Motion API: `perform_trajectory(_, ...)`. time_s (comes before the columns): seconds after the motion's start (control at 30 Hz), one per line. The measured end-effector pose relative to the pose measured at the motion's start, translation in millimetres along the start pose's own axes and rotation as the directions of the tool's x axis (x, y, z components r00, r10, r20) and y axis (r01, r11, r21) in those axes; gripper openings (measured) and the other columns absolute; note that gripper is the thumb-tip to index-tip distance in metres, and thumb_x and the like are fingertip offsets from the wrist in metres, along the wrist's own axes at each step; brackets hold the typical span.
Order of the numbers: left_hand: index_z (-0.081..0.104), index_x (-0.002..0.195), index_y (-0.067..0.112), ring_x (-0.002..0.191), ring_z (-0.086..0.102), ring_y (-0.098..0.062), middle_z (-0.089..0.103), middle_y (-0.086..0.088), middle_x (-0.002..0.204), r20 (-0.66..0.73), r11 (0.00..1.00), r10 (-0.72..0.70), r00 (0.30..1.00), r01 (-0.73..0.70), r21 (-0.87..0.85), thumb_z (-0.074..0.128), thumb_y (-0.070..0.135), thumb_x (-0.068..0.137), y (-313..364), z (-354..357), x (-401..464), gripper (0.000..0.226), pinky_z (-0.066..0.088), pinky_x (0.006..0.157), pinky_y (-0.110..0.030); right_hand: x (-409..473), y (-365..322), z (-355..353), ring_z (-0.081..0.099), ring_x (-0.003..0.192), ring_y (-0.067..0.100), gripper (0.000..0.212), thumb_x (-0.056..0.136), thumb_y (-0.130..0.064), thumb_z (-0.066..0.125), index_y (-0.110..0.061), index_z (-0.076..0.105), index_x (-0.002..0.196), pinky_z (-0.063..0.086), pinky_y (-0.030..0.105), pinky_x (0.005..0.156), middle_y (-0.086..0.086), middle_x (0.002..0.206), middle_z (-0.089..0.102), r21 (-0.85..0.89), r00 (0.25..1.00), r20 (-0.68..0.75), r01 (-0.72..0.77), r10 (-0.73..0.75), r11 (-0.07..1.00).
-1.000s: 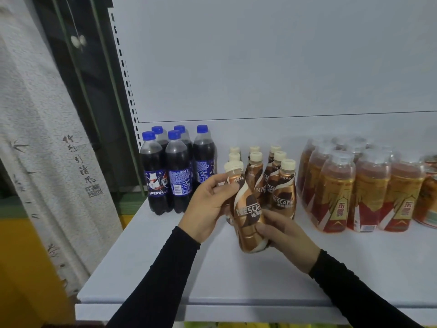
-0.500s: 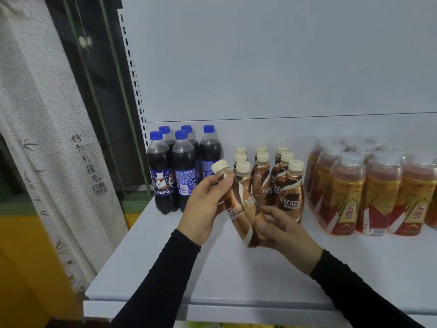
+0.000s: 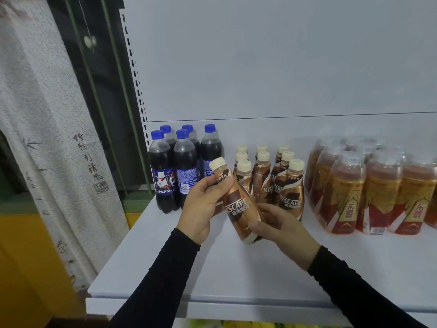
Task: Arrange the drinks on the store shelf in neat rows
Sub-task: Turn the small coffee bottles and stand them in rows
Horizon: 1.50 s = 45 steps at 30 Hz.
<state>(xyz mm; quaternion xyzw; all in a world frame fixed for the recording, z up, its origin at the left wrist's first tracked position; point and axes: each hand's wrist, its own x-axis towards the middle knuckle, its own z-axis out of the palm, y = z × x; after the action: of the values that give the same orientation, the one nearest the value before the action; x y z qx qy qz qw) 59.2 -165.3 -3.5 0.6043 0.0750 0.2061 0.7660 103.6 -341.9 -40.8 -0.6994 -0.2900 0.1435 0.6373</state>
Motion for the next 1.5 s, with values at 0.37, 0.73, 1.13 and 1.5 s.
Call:
perform_trajectory(0.37, 0.061, 0.111, 0.012, 0.074, 0.071, -0.015, 0.075, -0.012, 0.097, -0.034, 0.999, -0.006, 0.999, 0.004, -0.045, 0.070, 0.022, 0.092, 6.3, 4.3, -2.0, 0.023, 0.056, 0.060, -0.029, -6.9, -2.1, 4.6, 0.070, 0.097, 0.009, 0.045, 0.078, -0.059, 0.064, -0.027, 0.064, 0.110, 0.056, 0.021, 0.076, -0.010, 0.100, 0.074, 0.142, 0.998, 0.063, -0.021, 0.012, 0.990)
perform_trajectory(0.73, 0.069, 0.112, 0.015, 0.076, 0.070, -0.011, 0.075, -0.003, 0.091, 0.022, 1.000, 0.012, 1.000, -0.012, 0.017, 0.063, 0.028, 0.096, 6.1, -0.8, -2.8, 0.022, 0.055, 0.066, -0.027, -4.2, -0.4, 8.2, 0.070, 0.090, 0.008, 0.035, 0.077, -0.038, 0.059, -0.022, 0.066, 0.107, 0.055, 0.021, 0.074, -0.008, 0.095, 0.074, 0.110, 0.999, 0.038, 0.029, -0.034, 0.994)
perform_trajectory(1.13, 0.064, 0.126, 0.019, 0.097, 0.073, -0.023, 0.074, -0.007, 0.110, -0.031, 0.999, 0.040, 0.999, -0.040, 0.014, 0.073, 0.030, 0.088, 1.5, -10.2, 1.4, 0.040, 0.059, 0.078, -0.036, 1.4, 0.8, 14.1, 0.066, 0.095, -0.001, 0.048, 0.071, -0.045, 0.068, -0.031, 0.058, 0.116, 0.054, 0.016, 0.073, -0.011, 0.109, 0.069, -0.040, 0.999, 0.027, 0.032, -0.031, 0.999)
perform_trajectory(1.5, 0.056, 0.131, 0.024, 0.090, 0.072, -0.020, 0.076, -0.006, 0.102, 0.022, 0.999, -0.004, 1.000, 0.005, -0.036, 0.071, 0.023, 0.089, -0.7, -23.2, -3.4, 0.045, 0.058, 0.069, -0.033, 6.0, -5.0, 21.0, 0.067, 0.105, 0.010, 0.036, 0.088, -0.047, 0.063, -0.035, 0.055, 0.121, 0.057, 0.028, 0.085, -0.006, 0.116, 0.068, 0.109, 0.990, 0.134, 0.034, -0.049, 0.993)
